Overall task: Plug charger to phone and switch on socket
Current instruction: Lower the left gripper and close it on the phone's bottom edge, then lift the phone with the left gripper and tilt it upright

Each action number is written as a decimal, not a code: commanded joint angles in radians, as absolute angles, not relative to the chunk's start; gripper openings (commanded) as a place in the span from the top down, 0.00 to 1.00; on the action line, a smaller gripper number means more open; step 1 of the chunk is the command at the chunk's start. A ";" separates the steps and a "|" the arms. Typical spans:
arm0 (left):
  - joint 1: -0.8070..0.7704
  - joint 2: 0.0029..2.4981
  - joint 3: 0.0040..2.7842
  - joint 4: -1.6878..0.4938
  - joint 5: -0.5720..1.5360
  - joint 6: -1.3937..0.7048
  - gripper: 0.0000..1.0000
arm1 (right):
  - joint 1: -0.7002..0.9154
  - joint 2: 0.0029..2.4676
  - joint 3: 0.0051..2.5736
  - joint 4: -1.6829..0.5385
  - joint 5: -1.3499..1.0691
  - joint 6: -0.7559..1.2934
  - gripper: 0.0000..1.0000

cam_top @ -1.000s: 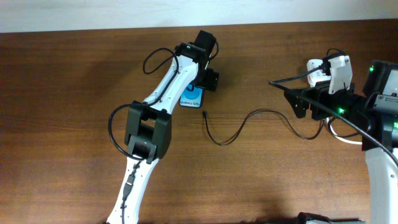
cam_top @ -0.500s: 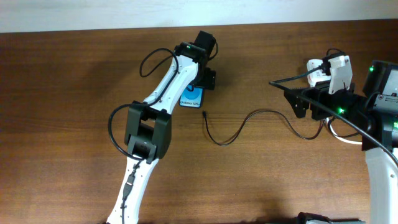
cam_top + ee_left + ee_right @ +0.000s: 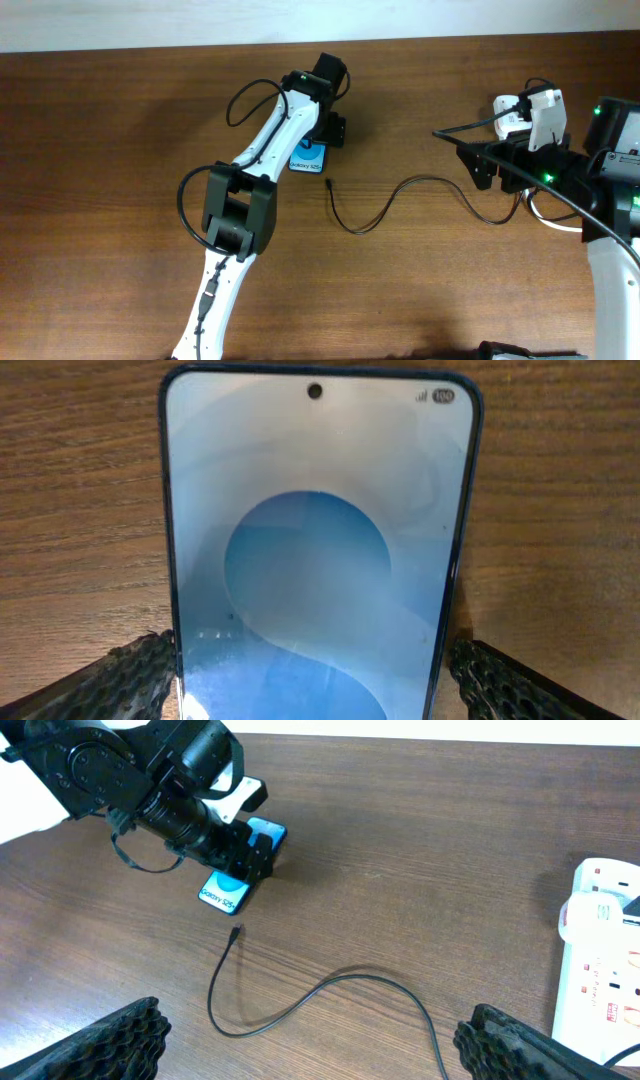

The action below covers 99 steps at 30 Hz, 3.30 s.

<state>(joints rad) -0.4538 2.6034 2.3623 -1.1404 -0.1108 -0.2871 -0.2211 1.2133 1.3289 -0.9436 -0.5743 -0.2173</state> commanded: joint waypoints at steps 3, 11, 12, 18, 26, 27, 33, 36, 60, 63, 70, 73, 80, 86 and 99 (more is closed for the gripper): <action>-0.447 2.637 2.373 -1.184 -0.039 -0.257 0.05 | -0.223 1.219 1.350 -0.947 -0.583 -0.228 0.02; -0.435 2.637 2.373 -1.174 -0.041 -0.257 0.09 | -0.223 1.219 1.350 -0.951 -0.583 -0.228 0.02; -0.435 2.637 2.373 -1.164 -0.041 -0.257 0.09 | -0.223 1.219 1.350 -0.955 -0.583 -0.228 0.02; -0.434 2.637 2.373 -1.130 -0.049 -0.299 0.08 | -0.223 1.219 1.350 -0.962 -0.583 -0.229 0.02; -0.434 2.637 2.373 -1.098 -0.048 -0.329 0.02 | -0.223 1.219 1.350 -0.962 -0.583 -0.229 0.02; -0.434 2.637 2.373 -1.092 -0.048 -0.329 0.01 | -0.223 1.219 1.350 -0.962 -0.583 -0.229 0.02; -0.434 2.637 2.373 -1.085 -0.048 -0.329 0.10 | -0.223 1.219 1.350 -0.962 -0.568 -0.228 0.02; -0.434 2.637 2.373 -1.085 -0.048 -0.329 0.26 | -0.223 1.219 1.350 -0.962 -0.568 -0.229 0.02; -0.434 2.637 2.557 -1.242 -0.048 -0.329 0.23 | -0.223 1.219 1.350 -0.962 -0.568 -0.229 0.02; -0.434 2.637 2.572 -1.255 -0.048 -0.329 0.23 | -0.223 1.219 1.350 -0.962 -0.568 -0.229 0.02; -0.434 2.637 2.576 -1.264 -0.048 -0.329 0.37 | -0.223 1.219 1.350 -0.962 -0.568 -0.228 0.02; -0.434 2.637 2.581 -1.272 -0.049 -0.329 0.61 | -0.223 1.219 1.350 -0.962 -0.568 -0.229 0.02; -0.434 2.637 2.584 -1.280 -0.048 -0.329 1.00 | -0.223 1.219 1.350 -0.962 -0.568 -0.228 0.01; -0.433 2.637 2.672 -1.344 -0.048 -0.329 1.00 | -0.223 1.219 1.350 -0.962 -0.568 -0.228 0.02; -0.373 2.637 2.963 -1.636 -0.040 -0.371 1.00 | -0.223 1.219 1.350 -0.965 -0.569 -0.228 0.02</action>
